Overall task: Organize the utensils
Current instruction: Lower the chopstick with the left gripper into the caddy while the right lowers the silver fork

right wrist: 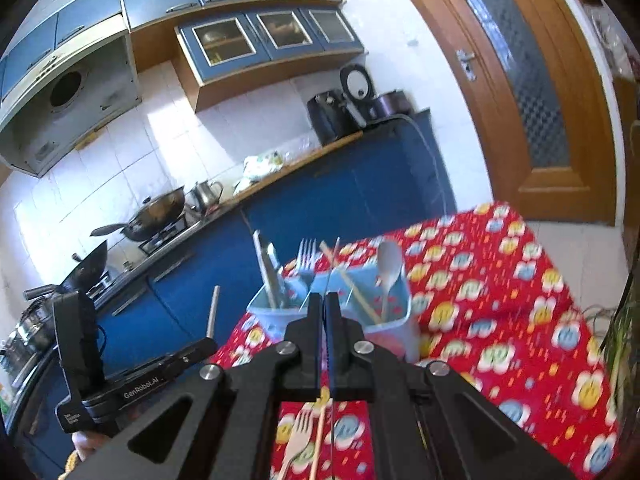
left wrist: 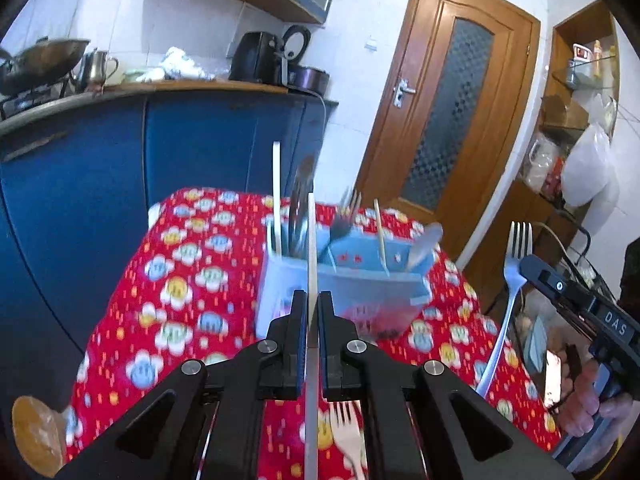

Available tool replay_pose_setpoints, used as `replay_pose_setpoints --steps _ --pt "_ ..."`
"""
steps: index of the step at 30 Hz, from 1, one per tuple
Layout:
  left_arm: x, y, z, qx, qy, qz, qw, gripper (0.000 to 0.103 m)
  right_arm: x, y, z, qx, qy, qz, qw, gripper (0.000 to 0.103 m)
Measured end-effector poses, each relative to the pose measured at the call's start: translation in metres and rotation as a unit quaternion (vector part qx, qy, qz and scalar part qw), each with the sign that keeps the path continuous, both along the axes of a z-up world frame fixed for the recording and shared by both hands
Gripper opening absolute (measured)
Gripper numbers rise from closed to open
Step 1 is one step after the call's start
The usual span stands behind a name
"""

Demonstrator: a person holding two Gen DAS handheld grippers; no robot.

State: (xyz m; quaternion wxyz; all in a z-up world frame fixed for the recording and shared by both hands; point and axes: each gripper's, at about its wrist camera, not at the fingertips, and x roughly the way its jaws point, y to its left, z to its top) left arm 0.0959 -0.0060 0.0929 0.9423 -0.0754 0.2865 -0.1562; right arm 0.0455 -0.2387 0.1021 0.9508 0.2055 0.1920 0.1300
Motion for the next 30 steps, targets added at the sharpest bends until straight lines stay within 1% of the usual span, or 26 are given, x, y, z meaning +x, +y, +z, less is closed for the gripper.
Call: replay_pose_setpoints --steps 6,11,14,16,17,19,24,27,30 --pt "0.029 -0.009 0.027 -0.010 -0.041 0.012 0.9990 0.005 0.023 -0.009 0.014 -0.016 -0.021 -0.022 0.999 0.003" --pt "0.054 -0.015 0.047 -0.035 -0.079 0.022 0.9960 0.005 0.044 -0.009 0.026 -0.045 -0.048 -0.037 0.997 0.003" --pt "0.066 -0.022 0.053 -0.039 -0.127 0.034 0.9906 0.005 0.056 -0.006 0.029 -0.049 -0.058 -0.038 0.996 0.003" --pt "0.070 -0.027 0.054 -0.028 -0.155 0.040 0.9867 0.005 0.065 -0.004 0.030 -0.052 -0.067 -0.038 0.996 0.003" --pt "0.074 -0.031 0.052 -0.018 -0.173 0.046 0.9836 0.005 0.069 -0.003 0.030 -0.055 -0.071 -0.039 0.995 0.003" --pt "0.078 -0.036 0.047 -0.009 -0.187 0.051 0.9809 0.005 0.078 0.000 0.030 -0.062 -0.080 -0.040 0.994 0.003" --pt "0.094 -0.041 0.022 -0.008 -0.190 0.065 0.9796 0.005 0.098 0.008 0.023 -0.083 -0.103 -0.039 0.990 0.003" --pt "0.097 -0.041 0.006 -0.005 -0.194 0.070 0.9785 0.005 0.107 0.014 0.016 -0.106 -0.118 -0.039 0.987 0.003" --pt "0.089 -0.043 -0.003 0.012 -0.220 0.074 0.9725 0.005 0.113 0.021 0.005 -0.136 -0.128 -0.039 0.982 0.003"
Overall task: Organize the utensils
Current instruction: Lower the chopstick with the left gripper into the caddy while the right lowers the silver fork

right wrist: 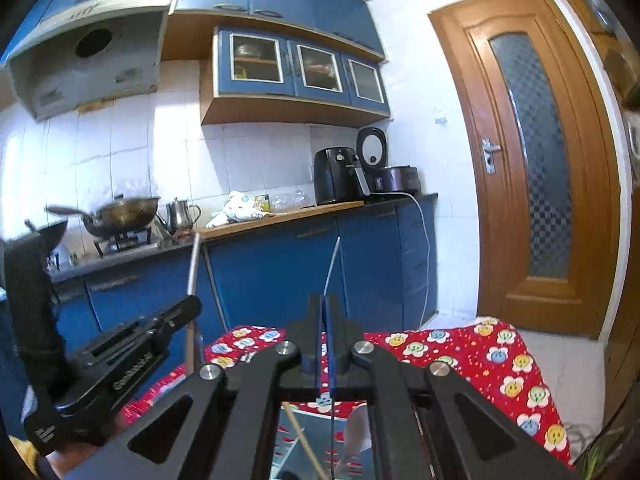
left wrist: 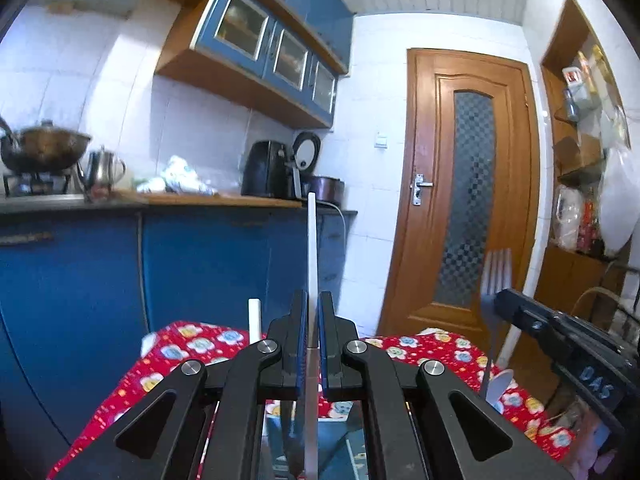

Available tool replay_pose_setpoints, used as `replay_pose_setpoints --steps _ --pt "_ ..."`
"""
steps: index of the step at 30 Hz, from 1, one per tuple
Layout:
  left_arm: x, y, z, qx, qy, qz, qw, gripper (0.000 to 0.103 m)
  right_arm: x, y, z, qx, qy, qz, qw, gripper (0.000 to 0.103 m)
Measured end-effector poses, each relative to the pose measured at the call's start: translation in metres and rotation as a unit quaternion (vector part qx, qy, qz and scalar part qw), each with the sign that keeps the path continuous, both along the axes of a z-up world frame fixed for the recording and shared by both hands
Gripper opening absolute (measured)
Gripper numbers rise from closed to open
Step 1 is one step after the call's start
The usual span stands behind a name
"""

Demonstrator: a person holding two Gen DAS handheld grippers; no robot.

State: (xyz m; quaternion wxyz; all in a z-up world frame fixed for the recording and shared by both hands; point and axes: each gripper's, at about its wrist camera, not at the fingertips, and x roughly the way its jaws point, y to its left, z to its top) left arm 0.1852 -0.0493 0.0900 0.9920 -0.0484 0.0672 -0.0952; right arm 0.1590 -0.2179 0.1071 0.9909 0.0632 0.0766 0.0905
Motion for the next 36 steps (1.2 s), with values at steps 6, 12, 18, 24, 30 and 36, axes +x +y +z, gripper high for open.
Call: replay_pose_setpoints --steps 6,12,18,24,30,36 --pt "-0.005 -0.002 -0.007 -0.002 0.008 -0.013 0.9999 0.005 0.007 0.004 -0.019 -0.010 0.022 0.004 1.000 0.003" --pt "-0.003 0.002 -0.006 -0.010 0.035 -0.020 0.9991 0.007 0.007 0.001 -0.022 0.002 0.044 0.022 0.999 0.004" --pt "-0.009 0.004 -0.001 0.003 0.061 -0.026 0.9978 0.009 0.002 0.002 -0.019 0.020 0.052 0.032 0.998 0.004" --pt "-0.025 0.007 0.005 0.007 0.102 -0.051 0.9935 0.012 -0.011 0.001 -0.010 0.033 0.057 0.032 0.997 0.004" --pt "-0.052 0.006 0.012 0.034 0.124 -0.061 0.9899 0.012 -0.028 -0.001 -0.004 0.038 0.084 0.029 0.995 0.005" --pt "-0.081 0.006 0.019 0.047 0.137 -0.076 0.9865 0.013 -0.050 -0.005 -0.005 0.049 0.119 0.026 0.991 0.010"
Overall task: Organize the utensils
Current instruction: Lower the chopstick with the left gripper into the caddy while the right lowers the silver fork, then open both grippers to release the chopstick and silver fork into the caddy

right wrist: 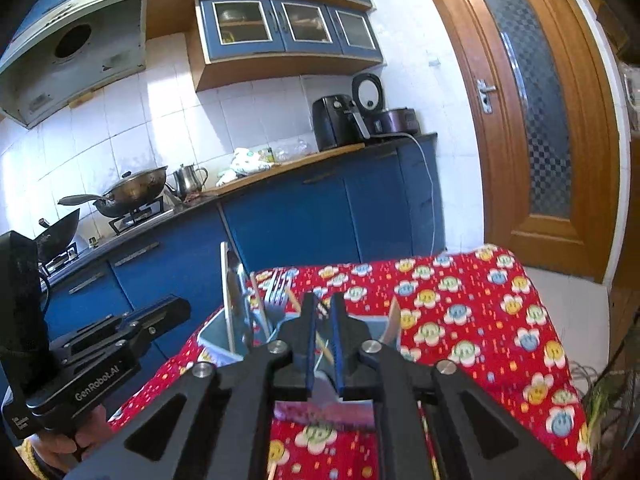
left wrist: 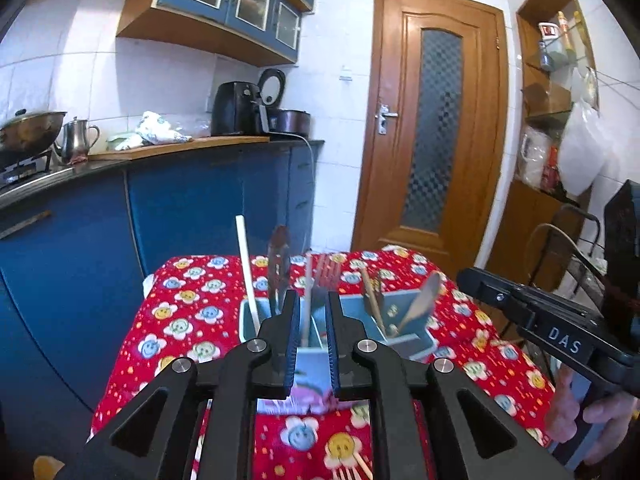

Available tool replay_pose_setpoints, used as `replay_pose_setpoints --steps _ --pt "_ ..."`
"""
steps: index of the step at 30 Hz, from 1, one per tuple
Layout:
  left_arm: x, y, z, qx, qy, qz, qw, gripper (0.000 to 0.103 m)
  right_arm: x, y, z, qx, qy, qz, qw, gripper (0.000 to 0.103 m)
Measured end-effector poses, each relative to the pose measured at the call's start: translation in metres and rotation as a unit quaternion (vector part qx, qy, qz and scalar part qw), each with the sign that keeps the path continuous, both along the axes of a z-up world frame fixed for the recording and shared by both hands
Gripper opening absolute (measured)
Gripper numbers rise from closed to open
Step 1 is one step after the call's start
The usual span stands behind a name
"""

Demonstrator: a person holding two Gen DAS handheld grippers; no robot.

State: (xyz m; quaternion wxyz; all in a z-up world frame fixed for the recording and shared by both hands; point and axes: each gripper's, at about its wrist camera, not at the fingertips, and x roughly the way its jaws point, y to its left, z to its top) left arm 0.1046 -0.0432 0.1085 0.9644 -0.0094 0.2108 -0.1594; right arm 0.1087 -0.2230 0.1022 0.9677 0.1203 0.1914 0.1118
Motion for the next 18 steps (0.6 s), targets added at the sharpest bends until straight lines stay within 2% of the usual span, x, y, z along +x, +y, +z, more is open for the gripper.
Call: replay_pose_setpoints --steps 9,13,18 --pt "-0.033 0.000 -0.003 0.017 0.047 -0.014 0.9987 0.014 -0.029 -0.004 -0.012 0.008 0.065 -0.008 0.998 0.010" --pt "-0.039 0.003 -0.013 0.015 0.090 -0.021 0.9956 0.015 -0.040 -0.003 -0.021 0.010 0.094 0.003 0.996 0.012" --pt "-0.049 0.001 -0.030 0.029 0.122 -0.023 0.9919 0.015 -0.057 0.002 -0.035 0.003 0.121 0.012 0.993 0.015"
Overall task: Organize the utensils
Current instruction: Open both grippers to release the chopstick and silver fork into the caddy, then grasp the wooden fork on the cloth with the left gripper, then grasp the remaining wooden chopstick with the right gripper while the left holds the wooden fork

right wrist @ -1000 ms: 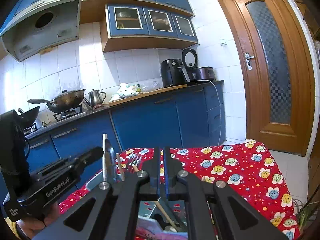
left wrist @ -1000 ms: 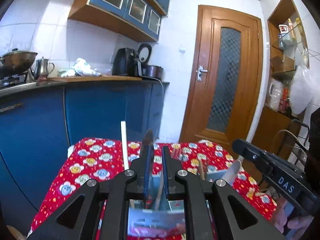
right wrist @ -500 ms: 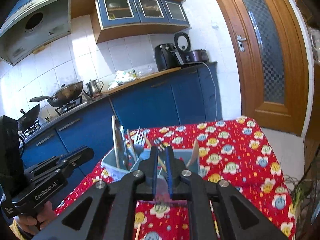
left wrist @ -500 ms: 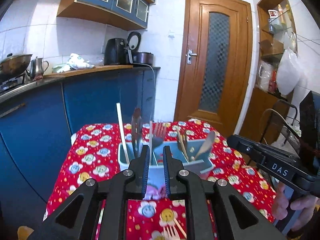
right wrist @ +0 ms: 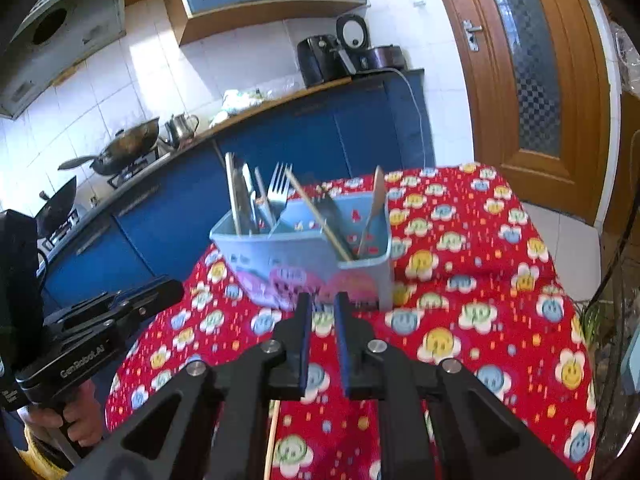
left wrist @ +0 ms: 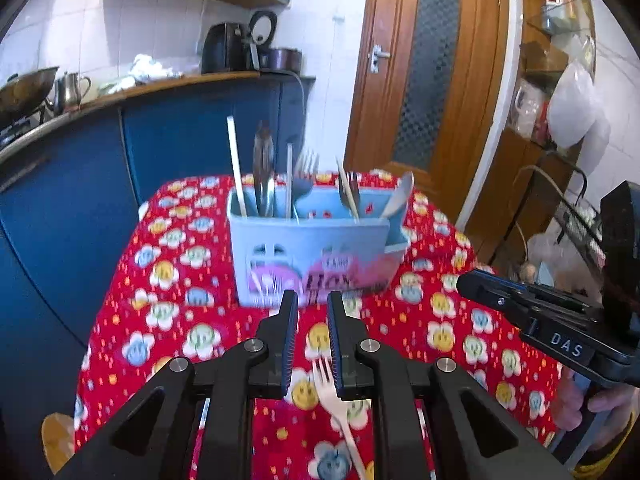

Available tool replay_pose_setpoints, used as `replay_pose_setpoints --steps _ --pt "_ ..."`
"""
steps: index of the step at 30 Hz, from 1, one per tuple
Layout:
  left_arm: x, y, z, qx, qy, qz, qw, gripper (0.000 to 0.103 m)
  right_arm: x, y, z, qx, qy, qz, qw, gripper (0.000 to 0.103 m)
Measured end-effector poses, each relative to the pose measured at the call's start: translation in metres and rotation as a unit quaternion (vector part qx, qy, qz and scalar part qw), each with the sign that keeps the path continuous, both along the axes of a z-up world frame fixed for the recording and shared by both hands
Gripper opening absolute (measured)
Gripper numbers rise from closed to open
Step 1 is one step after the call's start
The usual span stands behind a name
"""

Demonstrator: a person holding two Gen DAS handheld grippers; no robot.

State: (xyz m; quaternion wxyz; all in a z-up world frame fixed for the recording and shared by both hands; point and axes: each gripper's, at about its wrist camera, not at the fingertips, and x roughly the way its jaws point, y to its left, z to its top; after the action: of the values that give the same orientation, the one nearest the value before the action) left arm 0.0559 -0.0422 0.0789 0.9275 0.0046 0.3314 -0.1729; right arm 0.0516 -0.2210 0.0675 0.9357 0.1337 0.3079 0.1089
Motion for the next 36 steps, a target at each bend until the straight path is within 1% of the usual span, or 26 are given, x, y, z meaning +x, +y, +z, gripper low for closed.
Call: replay_pose_setpoints --steps 3,6,11,20,29,32,36 --pt "-0.004 -0.002 -0.010 0.004 0.024 -0.003 0.9997 0.015 -0.010 0.002 -0.008 0.002 0.015 0.004 1.000 0.019" --pt "-0.007 -0.003 -0.019 0.007 0.045 -0.002 0.9989 0.015 -0.018 0.004 -0.015 0.000 0.026 0.008 1.000 0.020" --pt "-0.007 -0.004 -0.038 0.011 0.085 -0.002 0.9963 0.015 -0.029 0.004 -0.028 0.000 0.046 0.005 0.999 0.025" --pt "-0.007 -0.008 -0.067 0.018 0.149 -0.004 0.9887 0.015 -0.039 -0.003 -0.045 0.014 0.064 0.000 0.998 0.026" --pt "-0.005 -0.018 -0.083 0.027 0.191 -0.010 0.9813 0.016 -0.042 -0.010 -0.057 0.025 0.072 0.000 0.997 0.027" --pt "-0.004 -0.020 -0.085 0.028 0.200 -0.013 0.9794 0.019 -0.042 -0.013 -0.059 0.029 0.073 -0.002 0.997 0.027" --pt "-0.004 -0.024 -0.087 0.038 0.204 -0.019 0.9780 0.020 -0.043 -0.015 -0.060 0.030 0.073 -0.005 0.997 0.028"
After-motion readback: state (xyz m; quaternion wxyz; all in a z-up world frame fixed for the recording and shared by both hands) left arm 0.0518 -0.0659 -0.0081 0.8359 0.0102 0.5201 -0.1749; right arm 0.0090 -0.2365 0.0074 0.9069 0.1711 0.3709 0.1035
